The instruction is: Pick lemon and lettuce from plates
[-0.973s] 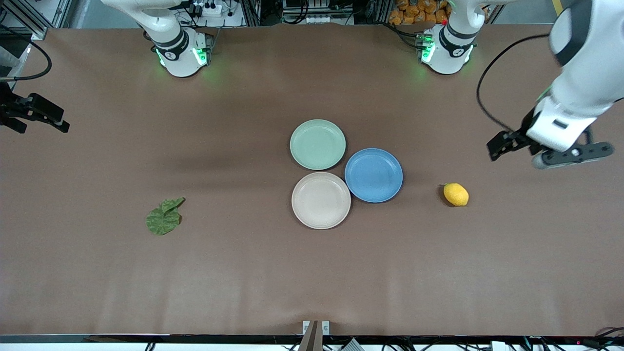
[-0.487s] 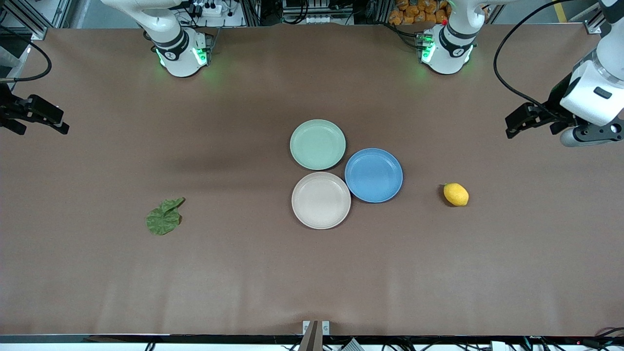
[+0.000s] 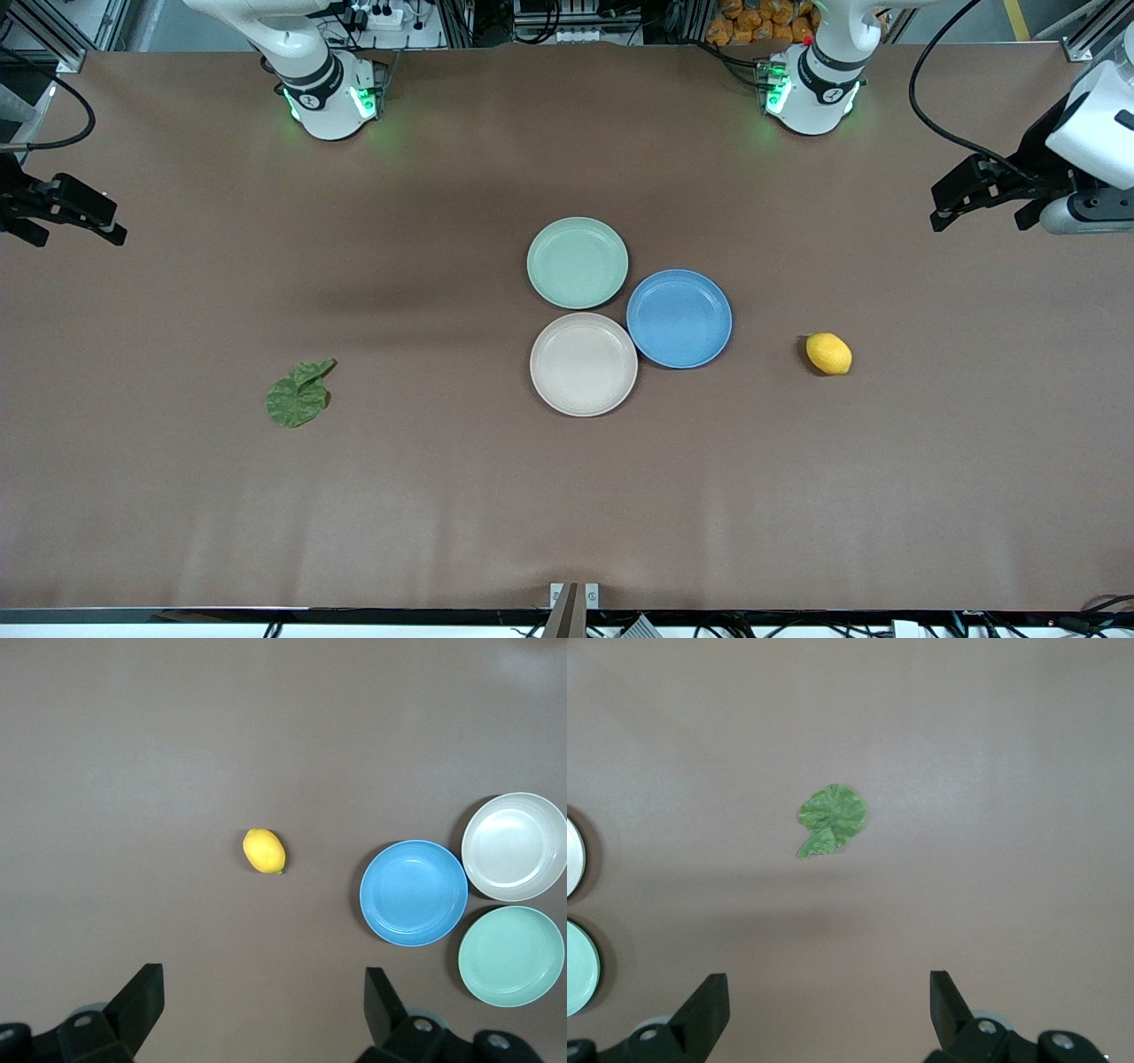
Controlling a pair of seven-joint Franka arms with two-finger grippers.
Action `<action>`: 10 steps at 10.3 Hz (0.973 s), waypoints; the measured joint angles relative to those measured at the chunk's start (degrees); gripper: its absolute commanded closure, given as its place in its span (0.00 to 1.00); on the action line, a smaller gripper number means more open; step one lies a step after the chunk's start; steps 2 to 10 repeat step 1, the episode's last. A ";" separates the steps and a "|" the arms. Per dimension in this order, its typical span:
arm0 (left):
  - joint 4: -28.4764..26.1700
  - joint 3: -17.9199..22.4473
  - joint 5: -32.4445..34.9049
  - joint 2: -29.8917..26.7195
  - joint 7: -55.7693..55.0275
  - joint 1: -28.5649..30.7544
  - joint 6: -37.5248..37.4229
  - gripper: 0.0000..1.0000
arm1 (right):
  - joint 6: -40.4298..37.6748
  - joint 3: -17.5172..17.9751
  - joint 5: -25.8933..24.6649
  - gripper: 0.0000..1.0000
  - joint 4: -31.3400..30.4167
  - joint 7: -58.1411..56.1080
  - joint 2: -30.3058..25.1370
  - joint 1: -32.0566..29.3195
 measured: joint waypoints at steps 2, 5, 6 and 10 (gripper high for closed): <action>0.00 0.00 0.00 -0.03 0.21 0.00 -0.01 0.00 | 0.00 0.02 0.00 0.00 0.00 0.00 0.01 0.00; 0.00 0.00 0.00 -0.03 0.21 0.00 -0.01 0.00 | 0.00 0.02 0.00 0.00 0.00 0.00 0.01 0.00; 0.00 0.00 0.00 -0.03 0.21 0.00 -0.01 0.00 | 0.00 0.02 0.00 0.00 0.00 0.00 0.01 0.00; 0.00 0.00 0.00 -0.03 0.21 0.00 -0.01 0.00 | 0.00 0.02 0.00 0.00 0.00 0.00 0.01 0.00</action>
